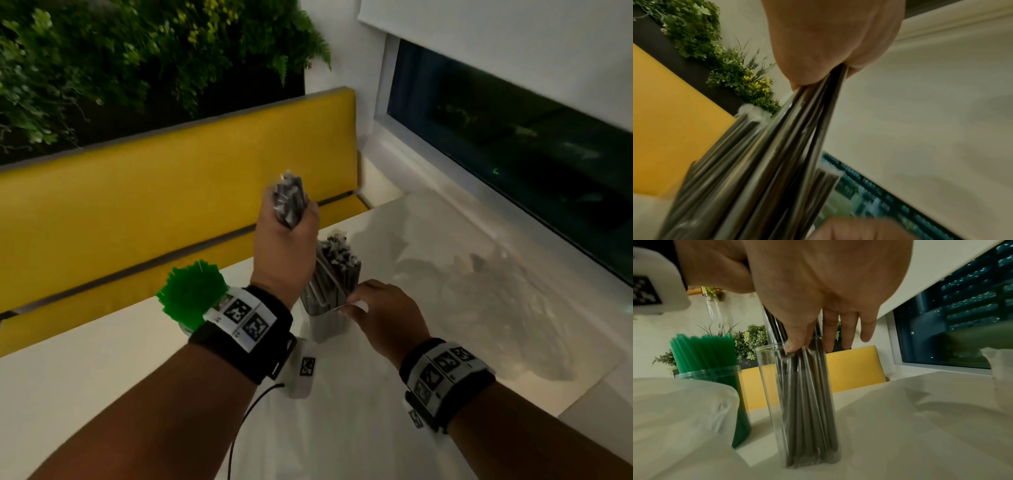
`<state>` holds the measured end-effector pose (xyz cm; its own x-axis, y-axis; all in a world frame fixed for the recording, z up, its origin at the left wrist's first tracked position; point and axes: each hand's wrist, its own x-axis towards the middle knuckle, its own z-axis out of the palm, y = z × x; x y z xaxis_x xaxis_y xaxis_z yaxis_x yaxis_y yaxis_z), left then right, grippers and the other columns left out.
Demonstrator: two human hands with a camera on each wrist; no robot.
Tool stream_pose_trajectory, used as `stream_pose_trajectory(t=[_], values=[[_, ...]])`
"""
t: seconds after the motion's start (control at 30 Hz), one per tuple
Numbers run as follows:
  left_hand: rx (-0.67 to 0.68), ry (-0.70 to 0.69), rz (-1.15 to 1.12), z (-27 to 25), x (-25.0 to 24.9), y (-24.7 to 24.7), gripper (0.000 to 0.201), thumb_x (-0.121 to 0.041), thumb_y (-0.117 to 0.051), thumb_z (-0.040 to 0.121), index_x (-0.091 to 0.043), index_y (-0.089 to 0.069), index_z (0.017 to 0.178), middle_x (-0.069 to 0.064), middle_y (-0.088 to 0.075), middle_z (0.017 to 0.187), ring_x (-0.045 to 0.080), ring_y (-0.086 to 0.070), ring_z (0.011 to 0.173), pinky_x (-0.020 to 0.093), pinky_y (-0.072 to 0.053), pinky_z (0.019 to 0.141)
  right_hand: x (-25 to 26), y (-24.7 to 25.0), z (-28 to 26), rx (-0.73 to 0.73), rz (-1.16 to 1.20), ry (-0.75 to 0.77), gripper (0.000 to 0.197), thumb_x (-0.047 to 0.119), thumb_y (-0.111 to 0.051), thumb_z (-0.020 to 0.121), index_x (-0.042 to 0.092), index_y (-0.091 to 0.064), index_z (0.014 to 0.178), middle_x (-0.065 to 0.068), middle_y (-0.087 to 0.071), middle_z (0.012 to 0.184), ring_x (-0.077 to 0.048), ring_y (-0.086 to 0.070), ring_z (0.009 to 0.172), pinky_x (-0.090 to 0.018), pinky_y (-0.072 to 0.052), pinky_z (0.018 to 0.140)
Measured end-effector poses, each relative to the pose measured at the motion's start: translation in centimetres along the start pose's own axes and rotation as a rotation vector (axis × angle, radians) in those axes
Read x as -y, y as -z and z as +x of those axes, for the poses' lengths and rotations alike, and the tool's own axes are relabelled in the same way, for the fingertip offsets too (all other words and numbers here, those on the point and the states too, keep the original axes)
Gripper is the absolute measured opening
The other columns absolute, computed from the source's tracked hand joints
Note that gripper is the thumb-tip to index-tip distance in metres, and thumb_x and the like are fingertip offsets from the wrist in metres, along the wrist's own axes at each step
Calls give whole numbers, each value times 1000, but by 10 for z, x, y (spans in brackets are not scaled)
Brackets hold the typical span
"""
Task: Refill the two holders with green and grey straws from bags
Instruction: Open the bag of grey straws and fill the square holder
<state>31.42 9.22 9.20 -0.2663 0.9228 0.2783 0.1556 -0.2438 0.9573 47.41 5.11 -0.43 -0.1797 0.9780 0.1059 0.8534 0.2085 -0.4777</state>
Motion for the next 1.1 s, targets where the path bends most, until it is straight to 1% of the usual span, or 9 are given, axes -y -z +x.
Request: stream_pose_trajectory(t=[0.1,0.17,0.27,0.4,0.5,0.63,0.73,0.97,1.1], values=[[153,53,115,-26,24,-6,18,-18,-66,93,-32,-54,96,-2,-64,88,16,-64,81,33,-53,76,2,2,0,-6,-57,27,23,41,-61,89,21,-72,90,3,-69,91,-22,-61,81,-33,-45,72],[232,-54,449,-41,43,-3,23,-31,-70,87,-23,-61,107,5,-65,105,20,-56,104,37,-47,91,2,0,-1,-14,-115,50,22,41,-62,89,21,-71,84,0,-68,83,-24,-61,74,-35,-46,69],[295,-100,697,-34,57,9,70,-62,-64,73,-14,-60,124,8,-56,127,22,-43,119,47,-41,104,0,0,0,-27,-89,39,17,38,-66,85,23,-72,78,1,-68,79,-24,-60,70,-36,-45,70],[475,79,388,-17,9,32,123,-60,-85,61,-41,-8,156,-14,-10,162,3,-18,141,36,-27,113,4,5,3,24,-60,-25,20,44,-64,86,26,-72,89,3,-69,90,-20,-59,80,-30,-36,76],[397,-170,381,2,-41,22,99,-66,-65,82,-41,-4,157,-15,-7,165,1,-8,148,35,-18,117,2,4,6,50,-45,-58,24,47,-62,87,26,-71,94,5,-68,94,-19,-57,86,-29,-34,80],[545,-335,1153,3,-5,-24,79,-75,-17,92,-29,-15,157,2,-14,167,27,-4,154,58,-6,121,3,3,5,43,-62,-58,25,48,-62,87,29,-73,99,6,-70,98,-19,-61,90,-32,-39,88],[780,-243,1366,-12,48,-31,71,-62,-21,99,-23,-16,157,5,-14,167,30,-12,153,55,-9,122,5,3,5,8,-54,-22,24,44,-64,86,28,-74,102,3,-74,101,-19,-66,92,-41,-45,97],[693,-282,1272,1,29,-34,64,-70,-30,91,-40,-29,147,-2,-36,154,29,-32,142,65,-20,111,3,1,6,20,-26,-58,25,51,-63,86,32,-73,97,6,-71,97,-18,-64,86,-42,-42,99],[774,-359,1455,-11,45,-28,47,-54,-31,95,-26,-51,127,3,-47,138,32,-47,120,53,-34,97,2,0,6,-7,-72,-15,23,47,-64,85,27,-74,93,2,-71,89,-21,-63,78,-41,-45,91]])
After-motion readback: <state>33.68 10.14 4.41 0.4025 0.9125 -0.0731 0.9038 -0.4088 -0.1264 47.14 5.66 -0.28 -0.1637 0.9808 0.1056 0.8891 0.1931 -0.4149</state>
